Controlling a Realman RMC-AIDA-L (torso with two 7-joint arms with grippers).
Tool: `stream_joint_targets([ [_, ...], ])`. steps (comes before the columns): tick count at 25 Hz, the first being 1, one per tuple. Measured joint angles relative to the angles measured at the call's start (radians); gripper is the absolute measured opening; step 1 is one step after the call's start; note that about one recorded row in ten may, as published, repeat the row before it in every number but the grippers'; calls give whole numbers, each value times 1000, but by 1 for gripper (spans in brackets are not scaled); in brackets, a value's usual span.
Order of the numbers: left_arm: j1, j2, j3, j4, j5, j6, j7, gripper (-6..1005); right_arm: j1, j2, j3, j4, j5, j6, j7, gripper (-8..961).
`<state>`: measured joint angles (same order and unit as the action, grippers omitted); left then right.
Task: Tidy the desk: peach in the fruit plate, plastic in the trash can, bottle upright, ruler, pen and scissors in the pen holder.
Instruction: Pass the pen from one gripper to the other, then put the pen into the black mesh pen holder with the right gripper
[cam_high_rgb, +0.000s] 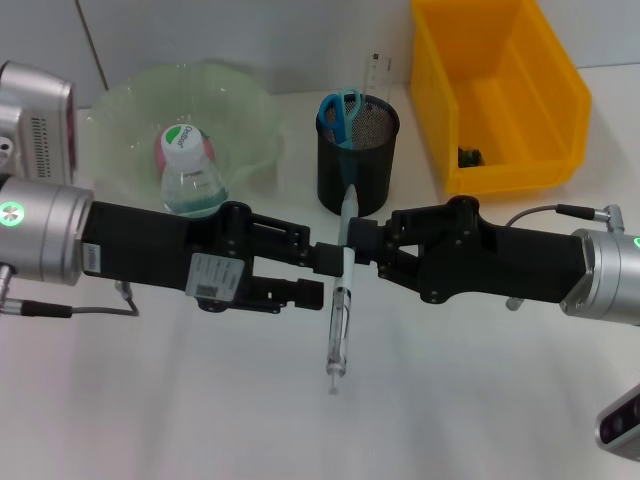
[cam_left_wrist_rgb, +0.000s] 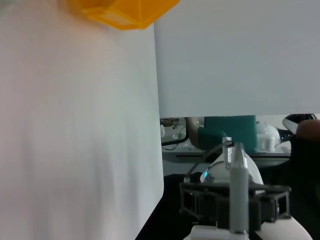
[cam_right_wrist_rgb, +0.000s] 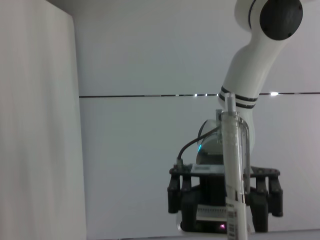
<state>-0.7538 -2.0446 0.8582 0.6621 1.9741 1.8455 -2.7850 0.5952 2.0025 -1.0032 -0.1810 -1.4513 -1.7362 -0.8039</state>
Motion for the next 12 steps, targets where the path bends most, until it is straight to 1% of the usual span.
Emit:
stream_joint_targets([
  [2, 7, 4, 1, 10, -1, 9, 16, 517, -5, 0, 7, 0, 1, 9, 3, 139],
  [8, 27, 13, -4, 26, -1, 26, 76, 535, -18, 1, 24, 0, 2, 16, 17, 141],
  [9, 36, 16, -7, 44, -4, 40, 122, 538, -25, 1, 28, -3, 2, 16, 48, 141],
  [10, 36, 16, -7, 44, -4, 40, 122, 541, -25, 1, 28, -3, 2, 16, 48, 141],
  [12, 48, 16, -8, 83, -6, 51, 185, 548, -35, 3, 43, -11, 3, 9, 104, 141],
])
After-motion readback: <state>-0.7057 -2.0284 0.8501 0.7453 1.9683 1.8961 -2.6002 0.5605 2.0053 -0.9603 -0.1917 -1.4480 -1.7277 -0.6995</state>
